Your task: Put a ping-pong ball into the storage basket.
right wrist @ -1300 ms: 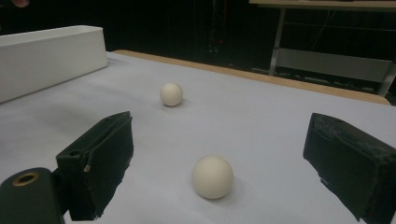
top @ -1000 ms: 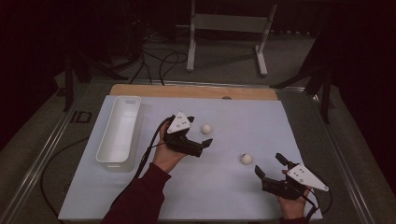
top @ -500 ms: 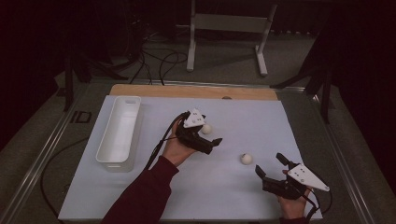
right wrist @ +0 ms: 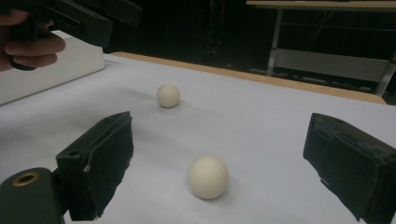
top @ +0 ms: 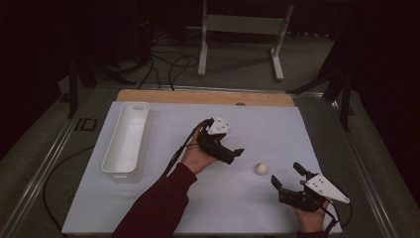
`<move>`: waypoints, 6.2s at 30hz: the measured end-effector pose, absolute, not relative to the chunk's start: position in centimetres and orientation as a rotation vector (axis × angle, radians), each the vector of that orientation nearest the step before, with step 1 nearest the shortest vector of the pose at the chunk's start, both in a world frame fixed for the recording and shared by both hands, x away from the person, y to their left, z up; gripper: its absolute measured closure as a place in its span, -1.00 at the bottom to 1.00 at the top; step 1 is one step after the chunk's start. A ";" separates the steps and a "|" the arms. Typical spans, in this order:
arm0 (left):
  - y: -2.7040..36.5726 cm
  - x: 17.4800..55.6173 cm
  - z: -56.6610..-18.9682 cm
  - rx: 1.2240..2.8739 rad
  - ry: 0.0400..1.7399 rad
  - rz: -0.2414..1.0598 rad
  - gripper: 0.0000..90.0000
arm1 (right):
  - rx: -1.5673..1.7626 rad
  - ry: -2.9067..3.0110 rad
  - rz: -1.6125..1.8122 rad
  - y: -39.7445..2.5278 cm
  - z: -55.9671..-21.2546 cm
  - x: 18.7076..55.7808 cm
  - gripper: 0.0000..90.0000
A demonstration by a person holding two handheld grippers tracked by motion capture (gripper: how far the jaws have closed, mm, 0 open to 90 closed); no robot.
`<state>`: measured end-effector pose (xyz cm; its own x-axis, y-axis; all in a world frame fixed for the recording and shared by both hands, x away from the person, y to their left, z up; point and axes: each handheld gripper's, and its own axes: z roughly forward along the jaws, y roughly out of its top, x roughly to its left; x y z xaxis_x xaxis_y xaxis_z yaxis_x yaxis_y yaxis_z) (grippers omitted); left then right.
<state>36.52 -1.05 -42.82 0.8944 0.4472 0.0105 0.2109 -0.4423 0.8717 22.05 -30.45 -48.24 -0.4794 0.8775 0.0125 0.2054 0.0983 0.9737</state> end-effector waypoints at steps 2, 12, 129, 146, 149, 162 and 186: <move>-1.2 36.6 -42.9 2.046 0.469 0.290 -1.00 | 1.063 1.770 1.417 -30.5 -48.3 22.1 -0.82; -2.9 37.0 -43.8 2.090 0.452 0.271 -1.00 | 1.068 1.765 1.418 -30.5 -48.2 22.1 -0.82; -11.6 35.8 -51.3 2.317 0.422 0.096 0.13 | 1.079 1.743 1.405 -30.9 -48.2 22.1 -0.82; -10.0 35.7 -48.4 2.298 0.438 0.173 0.14 | 1.079 1.740 1.403 -30.8 -48.2 22.1 -0.82; -9.8 35.7 -47.8 2.299 0.444 0.188 0.14 | 1.077 1.741 1.403 -30.7 -48.2 22.1 -0.82; -8.4 35.5 -45.7 2.280 0.449 0.204 0.14 | 1.072 1.751 1.403 -30.5 -48.3 22.2 -0.82; -4.9 35.6 -42.0 2.244 0.431 0.226 0.14 | 1.072 1.758 1.402 -30.5 -48.3 22.2 -0.82</move>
<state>35.57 -4.93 -41.99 0.9254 0.3786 0.0192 0.2316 -0.6048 0.7619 22.18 -30.49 -48.32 -0.4630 0.8863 0.0075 0.2042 0.0984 0.9740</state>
